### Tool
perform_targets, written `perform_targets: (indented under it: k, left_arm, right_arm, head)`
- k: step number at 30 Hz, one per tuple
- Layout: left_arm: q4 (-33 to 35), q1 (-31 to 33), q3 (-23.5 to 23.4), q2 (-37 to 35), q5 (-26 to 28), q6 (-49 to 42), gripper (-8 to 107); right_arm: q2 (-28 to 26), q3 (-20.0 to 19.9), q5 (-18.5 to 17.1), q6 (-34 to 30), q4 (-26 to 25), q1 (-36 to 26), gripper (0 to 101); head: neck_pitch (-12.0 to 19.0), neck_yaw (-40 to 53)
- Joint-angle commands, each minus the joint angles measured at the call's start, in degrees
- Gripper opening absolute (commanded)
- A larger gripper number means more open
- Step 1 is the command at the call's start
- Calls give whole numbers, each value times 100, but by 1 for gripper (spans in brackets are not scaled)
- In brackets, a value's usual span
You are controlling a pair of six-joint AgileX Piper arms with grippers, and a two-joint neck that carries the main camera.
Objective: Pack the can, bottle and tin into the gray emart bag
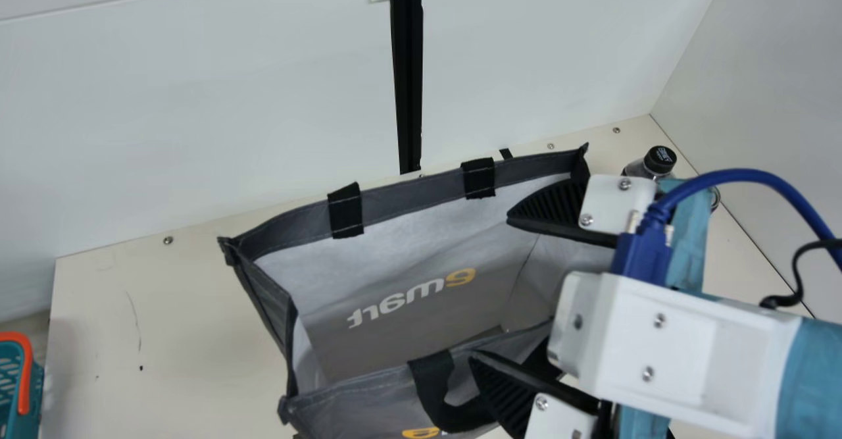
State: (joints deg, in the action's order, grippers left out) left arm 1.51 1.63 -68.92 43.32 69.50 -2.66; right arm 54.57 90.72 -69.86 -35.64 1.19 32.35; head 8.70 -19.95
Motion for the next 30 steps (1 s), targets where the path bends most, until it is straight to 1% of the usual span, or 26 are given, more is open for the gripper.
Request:
perform_targets:
  k: [1, 9, 16, 21, 30]
  left_arm:
    - [0, 0, 0, 0, 0, 0, 90]
    - [0, 0, 0, 0, 0, 0, 90]
    - [0, 0, 0, 0, 0, 0, 90]
    - [0, 0, 0, 0, 0, 0, 90]
    - [0, 0, 0, 0, 0, 0, 90]
  right_arm:
    - [-39, 30, -4, 77, 11, 12, 91]
    - [-201, 250, -4, 449, -17, 26, 91]
    - [-288, 552, -4, 842, -101, -81, 91]
    - [-268, 824, -4, 1122, -270, -366, 91]
    - [-185, 1075, -4, 1556, -602, -1091, 91]
  head:
    - [130, -5]
    - [130, -5]
    - [130, -5]
    - [130, -5]
    - [130, -5]
